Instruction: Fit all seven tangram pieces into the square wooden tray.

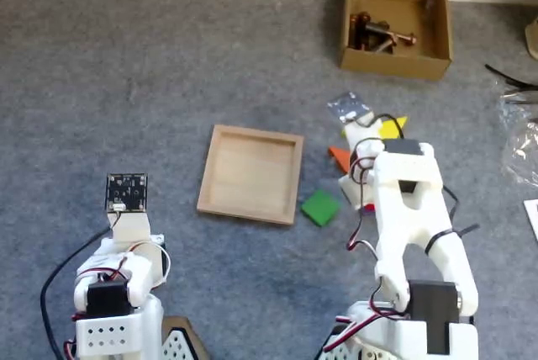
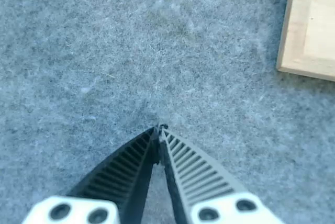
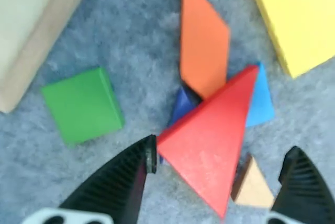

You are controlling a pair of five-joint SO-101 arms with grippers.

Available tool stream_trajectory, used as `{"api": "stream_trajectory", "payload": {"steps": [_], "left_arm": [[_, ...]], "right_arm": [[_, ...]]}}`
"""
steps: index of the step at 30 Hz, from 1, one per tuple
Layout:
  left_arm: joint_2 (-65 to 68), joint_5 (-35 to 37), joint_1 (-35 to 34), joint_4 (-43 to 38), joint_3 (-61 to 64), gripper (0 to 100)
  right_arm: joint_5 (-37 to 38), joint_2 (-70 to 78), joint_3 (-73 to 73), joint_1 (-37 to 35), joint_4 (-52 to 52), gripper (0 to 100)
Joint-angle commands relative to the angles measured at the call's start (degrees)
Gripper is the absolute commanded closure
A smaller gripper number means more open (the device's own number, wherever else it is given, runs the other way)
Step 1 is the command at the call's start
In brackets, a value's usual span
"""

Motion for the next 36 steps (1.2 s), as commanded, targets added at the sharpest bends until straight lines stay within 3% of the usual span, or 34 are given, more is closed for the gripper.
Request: {"api": "stream_trajectory", "payload": {"steps": [1, 9, 31, 36], "left_arm": [[0.4, 0.1, -0.5, 0.4, 1.2, 100], [0.4, 0.1, -0.5, 0.4, 1.2, 100], [0.4, 0.1, -0.5, 0.4, 1.2, 100], [0.4, 0.1, -0.5, 0.4, 1.2, 100]], "right_arm": [[-0.7, 0.0, 1.8, -1.1, -3.1, 64.6], [-0.8, 6.4, 2.2, -1.1, -3.6, 64.6], [-3.2, 6.4, 2.2, 0.1, -3.5, 65.0], [-3.2, 6.4, 2.1, 0.1, -3.6, 72.5]]}}
